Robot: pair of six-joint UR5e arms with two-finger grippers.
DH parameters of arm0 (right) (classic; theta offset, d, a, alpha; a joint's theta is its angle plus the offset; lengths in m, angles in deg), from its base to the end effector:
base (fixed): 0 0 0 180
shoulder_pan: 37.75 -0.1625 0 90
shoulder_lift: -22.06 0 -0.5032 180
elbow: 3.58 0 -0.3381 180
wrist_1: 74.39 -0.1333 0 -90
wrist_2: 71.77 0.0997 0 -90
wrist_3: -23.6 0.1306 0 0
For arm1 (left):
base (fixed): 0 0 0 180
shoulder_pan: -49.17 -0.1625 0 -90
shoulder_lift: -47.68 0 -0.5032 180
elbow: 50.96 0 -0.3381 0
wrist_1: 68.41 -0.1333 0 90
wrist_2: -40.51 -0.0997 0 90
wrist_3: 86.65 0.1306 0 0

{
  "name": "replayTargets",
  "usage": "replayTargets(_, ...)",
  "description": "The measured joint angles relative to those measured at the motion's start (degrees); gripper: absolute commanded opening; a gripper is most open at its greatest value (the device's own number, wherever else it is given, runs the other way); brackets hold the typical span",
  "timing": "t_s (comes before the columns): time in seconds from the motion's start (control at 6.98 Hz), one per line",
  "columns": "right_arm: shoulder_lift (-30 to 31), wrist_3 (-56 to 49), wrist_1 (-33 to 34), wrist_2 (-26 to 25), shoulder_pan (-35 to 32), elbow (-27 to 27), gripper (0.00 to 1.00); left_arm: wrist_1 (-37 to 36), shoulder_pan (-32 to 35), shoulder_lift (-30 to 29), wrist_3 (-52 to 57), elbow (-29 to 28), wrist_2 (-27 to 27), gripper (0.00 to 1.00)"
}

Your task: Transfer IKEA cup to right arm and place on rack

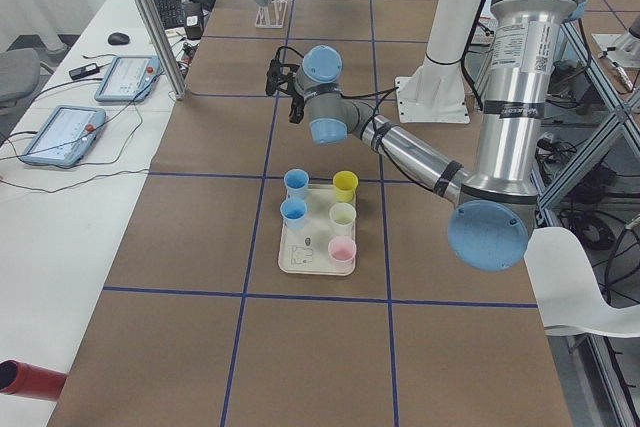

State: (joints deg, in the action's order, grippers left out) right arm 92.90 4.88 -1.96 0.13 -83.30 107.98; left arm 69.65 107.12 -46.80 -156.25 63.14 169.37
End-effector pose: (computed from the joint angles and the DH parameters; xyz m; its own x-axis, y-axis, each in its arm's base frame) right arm -0.2816 -0.5354 0.3977 0.6998 -0.5722 -0.4277 0.6258 0.2023 0.7533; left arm 0.1996 -0.4156 0.4289 0.2321 0.1408 -0.9625 0.2722 0.9405 0.2033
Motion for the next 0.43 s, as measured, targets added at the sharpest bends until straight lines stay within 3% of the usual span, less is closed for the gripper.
replayTargets(0.43, 0.77, -31.46, 8.96, 0.28, -10.31, -0.98, 0.00, 0.01, -0.34, 0.56, 0.08, -0.01, -0.09, 1.00)
